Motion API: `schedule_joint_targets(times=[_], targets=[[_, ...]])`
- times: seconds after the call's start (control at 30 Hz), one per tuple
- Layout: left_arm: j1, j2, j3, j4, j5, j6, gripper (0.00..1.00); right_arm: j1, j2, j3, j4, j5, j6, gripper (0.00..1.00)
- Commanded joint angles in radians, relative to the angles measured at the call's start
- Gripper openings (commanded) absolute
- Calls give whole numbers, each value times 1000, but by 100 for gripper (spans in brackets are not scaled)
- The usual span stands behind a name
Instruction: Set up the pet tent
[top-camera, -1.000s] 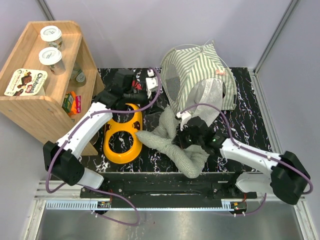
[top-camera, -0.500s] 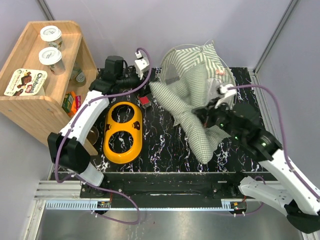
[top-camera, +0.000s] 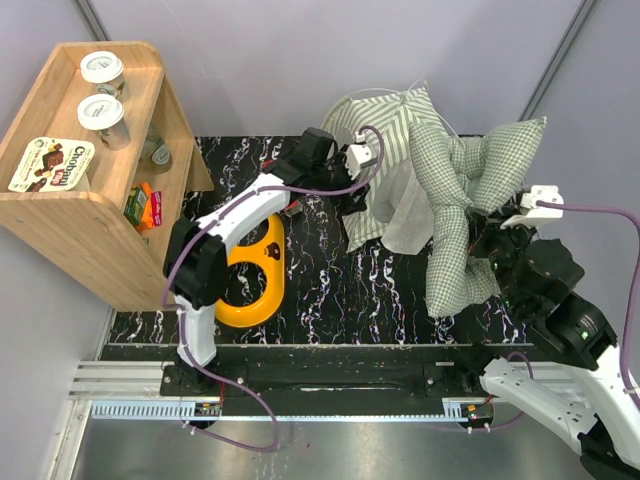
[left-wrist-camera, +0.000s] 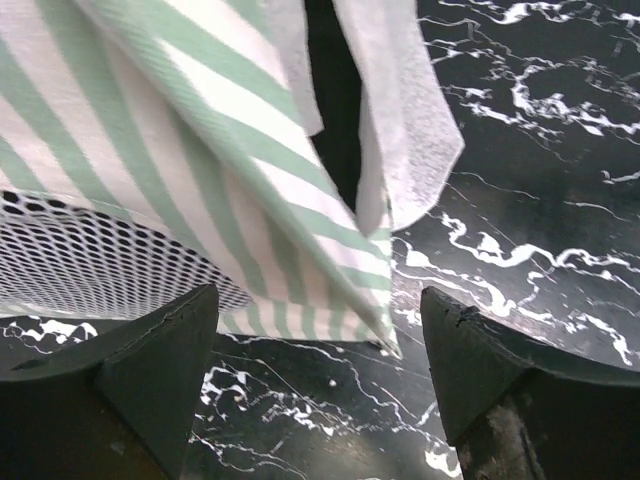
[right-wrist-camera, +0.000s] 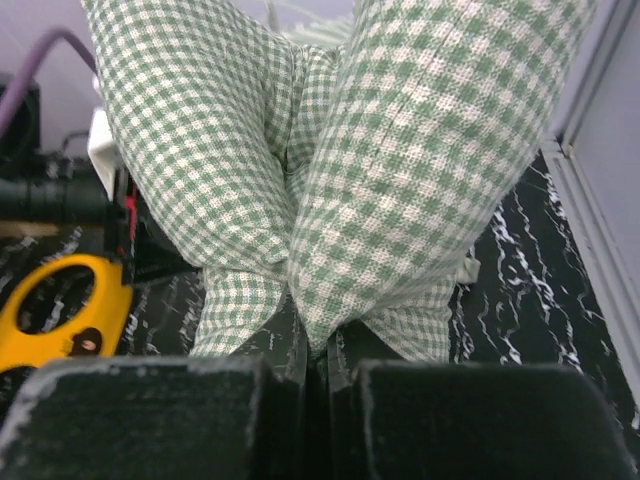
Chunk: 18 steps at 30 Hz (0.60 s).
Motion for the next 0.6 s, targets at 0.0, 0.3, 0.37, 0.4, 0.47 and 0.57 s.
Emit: schedule_joint_targets(times=[0.0, 0.3, 0.37, 0.4, 0.47, 0.57], targets=[[5, 66, 118, 53, -70, -44, 85, -2, 66, 25, -45, 44, -19, 0], [5, 140, 106, 81, 49, -166, 45, -58, 135, -58, -151, -163, 42, 0], [5, 140, 89, 95, 63, -194, 38, -96, 147, -95, -134, -256, 47, 0], [5, 139, 83, 98, 64, -202, 32, -109, 155, -115, -118, -304, 47, 0], [5, 128, 66, 92, 49, -212, 15, -129, 175, -158, -62, -413, 16, 0], [9, 76, 10, 84, 16, -246, 5, -133, 236, -215, 22, -621, -100, 0]])
